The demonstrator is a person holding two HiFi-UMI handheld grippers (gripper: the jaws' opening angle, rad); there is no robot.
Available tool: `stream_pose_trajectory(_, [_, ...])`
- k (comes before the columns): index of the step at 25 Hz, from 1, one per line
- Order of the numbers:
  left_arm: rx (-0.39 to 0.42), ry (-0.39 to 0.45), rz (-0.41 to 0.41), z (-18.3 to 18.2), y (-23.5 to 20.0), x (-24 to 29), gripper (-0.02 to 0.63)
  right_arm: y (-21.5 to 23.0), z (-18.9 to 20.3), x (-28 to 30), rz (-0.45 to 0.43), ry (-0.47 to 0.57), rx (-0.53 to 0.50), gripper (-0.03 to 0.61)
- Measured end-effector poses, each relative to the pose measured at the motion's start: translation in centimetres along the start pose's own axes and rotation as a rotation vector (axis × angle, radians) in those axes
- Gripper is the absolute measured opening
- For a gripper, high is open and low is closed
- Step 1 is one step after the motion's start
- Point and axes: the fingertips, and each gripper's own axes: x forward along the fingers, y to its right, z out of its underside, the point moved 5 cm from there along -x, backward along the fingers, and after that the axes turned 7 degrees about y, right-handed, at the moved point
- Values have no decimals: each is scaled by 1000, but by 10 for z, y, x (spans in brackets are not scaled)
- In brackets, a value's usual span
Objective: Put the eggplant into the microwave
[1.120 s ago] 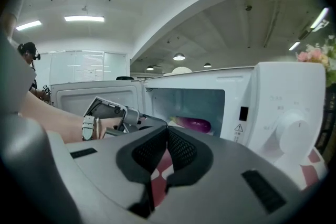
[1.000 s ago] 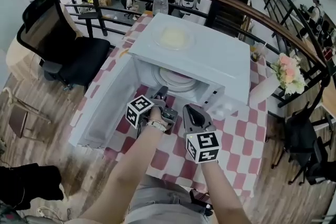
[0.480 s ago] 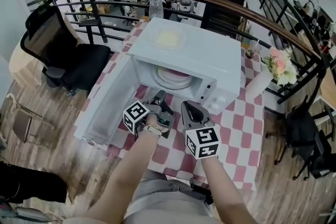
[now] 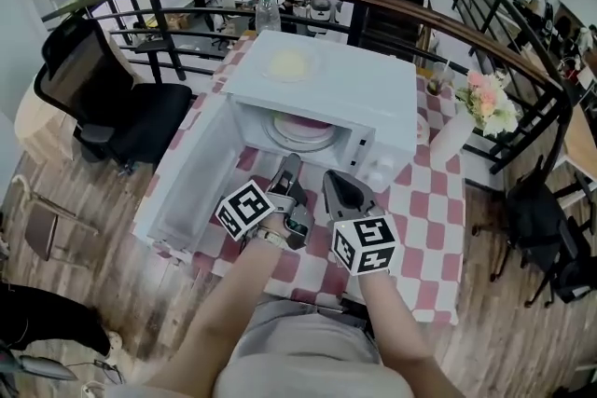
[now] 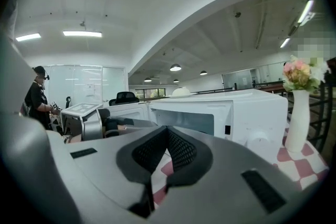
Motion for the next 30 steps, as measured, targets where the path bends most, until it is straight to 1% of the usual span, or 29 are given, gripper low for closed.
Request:
stream_pose_trajectory(3, [66, -14, 31, -1, 13, -1, 3, 0, -1, -3, 15, 16, 25, 23])
stream_pose_trajectory(6, [181, -34, 56, -1, 21, -3, 3, 0, -1, -5, 31, 38, 30, 23])
stream_pose_trajectory(10, [418, -71, 87, 3, 28, -5, 3, -5, 1, -3, 19, 53, -24, 23])
stream_pose_trajectory(14, [596, -102, 117, 12, 34, -9, 3, -6, 3, -4, 28, 68, -56, 23])
stream_pose_trajectory(15, [654, -107, 119, 13, 36, -11, 3, -6, 4, -5, 39, 70, -62, 23])
stream_pose_trajectory(17, [798, -117, 118, 15, 38, -14, 3, -8, 7, -7, 51, 74, -72, 23])
stream_pose_trajectory(18, [859, -121, 118, 16, 40, -16, 3, -9, 8, -8, 52, 77, -75, 23])
stream_pose_trajectory(19, [902, -121, 120, 17, 41, -17, 3, -10, 9, -9, 49, 79, -78, 23])
stream_pose_trajectory(24, [1015, -102, 132, 18, 48, -25, 3, -19, 9, -11, 20, 95, -115, 23])
stream_pose_trajectory(26, [1028, -95, 132, 19, 50, -27, 3, -18, 8, -13, 17, 100, -113, 23])
stream_pose_trajectory(30, [1016, -81, 137, 22, 53, -32, 3, -19, 7, -17, 15, 95, -105, 23])
